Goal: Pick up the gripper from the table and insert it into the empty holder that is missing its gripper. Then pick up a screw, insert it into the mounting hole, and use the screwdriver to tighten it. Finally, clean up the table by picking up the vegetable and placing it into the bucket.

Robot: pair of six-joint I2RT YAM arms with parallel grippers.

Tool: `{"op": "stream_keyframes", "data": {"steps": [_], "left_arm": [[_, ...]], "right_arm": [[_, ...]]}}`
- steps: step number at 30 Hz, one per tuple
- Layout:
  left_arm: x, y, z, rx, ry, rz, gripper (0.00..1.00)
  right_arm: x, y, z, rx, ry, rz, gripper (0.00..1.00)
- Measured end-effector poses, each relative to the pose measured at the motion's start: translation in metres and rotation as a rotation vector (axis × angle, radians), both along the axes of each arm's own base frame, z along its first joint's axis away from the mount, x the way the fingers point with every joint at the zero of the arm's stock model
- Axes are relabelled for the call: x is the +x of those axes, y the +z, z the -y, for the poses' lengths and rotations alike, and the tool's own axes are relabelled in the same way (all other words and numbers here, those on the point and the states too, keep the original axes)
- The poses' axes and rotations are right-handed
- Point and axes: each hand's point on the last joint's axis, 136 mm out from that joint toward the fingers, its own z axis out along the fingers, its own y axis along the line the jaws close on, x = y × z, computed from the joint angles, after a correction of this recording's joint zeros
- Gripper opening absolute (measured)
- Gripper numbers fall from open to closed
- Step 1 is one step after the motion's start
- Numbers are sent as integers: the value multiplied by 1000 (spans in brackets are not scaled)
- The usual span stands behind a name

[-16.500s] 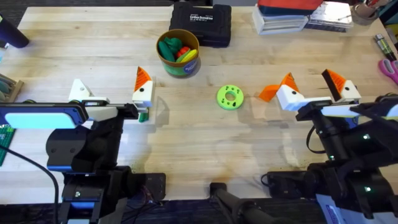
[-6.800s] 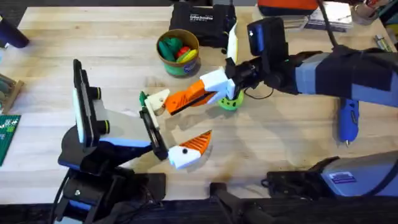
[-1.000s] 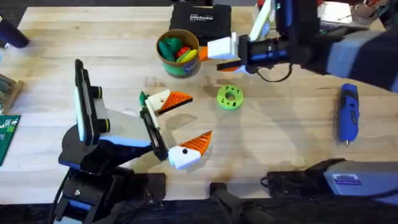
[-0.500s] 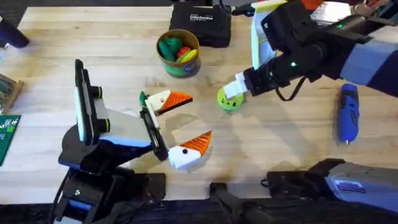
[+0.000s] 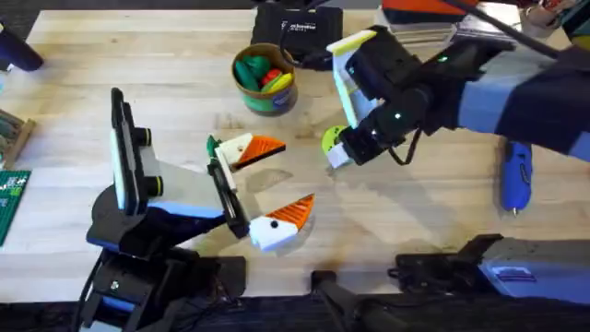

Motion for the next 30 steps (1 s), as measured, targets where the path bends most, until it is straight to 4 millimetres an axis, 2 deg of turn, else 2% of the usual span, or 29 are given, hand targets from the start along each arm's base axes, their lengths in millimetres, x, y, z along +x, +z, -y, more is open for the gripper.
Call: {"op": "stream_keyframes", "data": {"steps": [7, 11, 12, 21, 26, 30], "left_arm": [[0, 0, 0, 0, 0, 0, 985], [0, 0, 0, 0, 0, 0, 985], [0, 0, 0, 0, 0, 0, 985], [0, 0, 0, 0, 0, 0, 985], [0, 0, 0, 0, 0, 0, 985], [0, 0, 0, 0, 0, 0, 985]], "right_arm": [[1, -14, -1, -27, 4, -27, 275], [3, -14, 0, -35, 4, -20, 30], [3, -14, 0, -35, 5, -19, 13], [3, -13, 0, -36, 5, -21, 8], [17, 16, -9, -23, 33, 10, 8], [22, 47, -13, -22, 63, 24, 8]]}}
